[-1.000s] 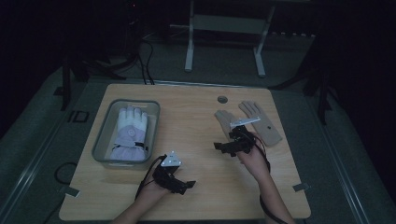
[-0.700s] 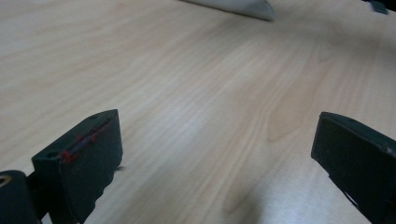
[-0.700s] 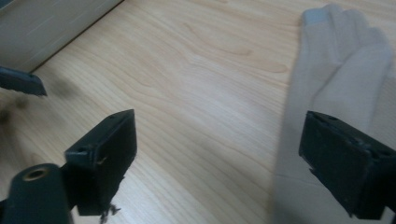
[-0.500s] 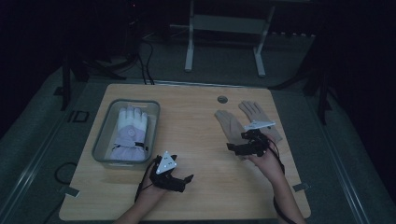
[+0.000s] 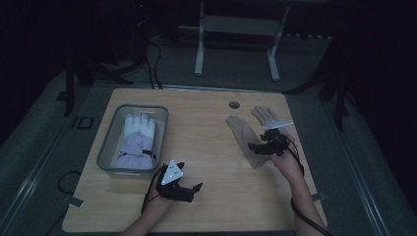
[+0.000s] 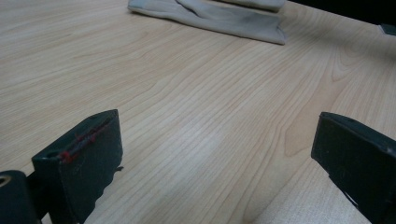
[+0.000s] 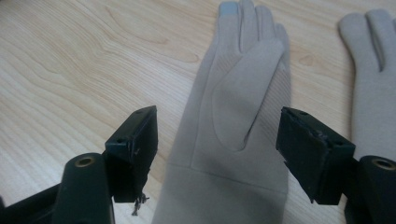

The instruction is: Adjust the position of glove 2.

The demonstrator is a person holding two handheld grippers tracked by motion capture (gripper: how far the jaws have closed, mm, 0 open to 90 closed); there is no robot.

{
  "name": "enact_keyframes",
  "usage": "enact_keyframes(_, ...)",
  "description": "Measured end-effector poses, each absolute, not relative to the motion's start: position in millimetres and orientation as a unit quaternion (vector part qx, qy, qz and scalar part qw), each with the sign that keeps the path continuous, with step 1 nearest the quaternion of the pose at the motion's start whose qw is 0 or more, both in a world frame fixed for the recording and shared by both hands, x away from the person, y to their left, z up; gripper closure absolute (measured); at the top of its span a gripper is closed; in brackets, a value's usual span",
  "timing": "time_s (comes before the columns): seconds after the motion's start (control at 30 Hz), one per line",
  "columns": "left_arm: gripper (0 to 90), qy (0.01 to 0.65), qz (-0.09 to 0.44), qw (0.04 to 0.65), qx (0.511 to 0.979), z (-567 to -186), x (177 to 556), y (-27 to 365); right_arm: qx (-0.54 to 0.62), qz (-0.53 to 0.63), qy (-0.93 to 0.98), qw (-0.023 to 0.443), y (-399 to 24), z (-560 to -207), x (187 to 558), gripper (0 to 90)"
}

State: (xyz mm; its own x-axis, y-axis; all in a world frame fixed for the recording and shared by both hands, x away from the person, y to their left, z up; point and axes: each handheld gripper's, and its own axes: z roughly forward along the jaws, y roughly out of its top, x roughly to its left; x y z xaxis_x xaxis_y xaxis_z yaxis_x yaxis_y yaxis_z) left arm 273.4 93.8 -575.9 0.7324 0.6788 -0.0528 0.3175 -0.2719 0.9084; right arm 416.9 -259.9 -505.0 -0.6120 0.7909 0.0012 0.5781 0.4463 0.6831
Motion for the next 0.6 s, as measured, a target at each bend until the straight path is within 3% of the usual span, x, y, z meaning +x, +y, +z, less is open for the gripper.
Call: enact_keyframes(0.6, 2.4, 0.32, 0.171, 0.507, 0.782, -576, 274, 93, 0.401, 0.317, 0.843, 0.168, -241, -517, 453, 33.4)
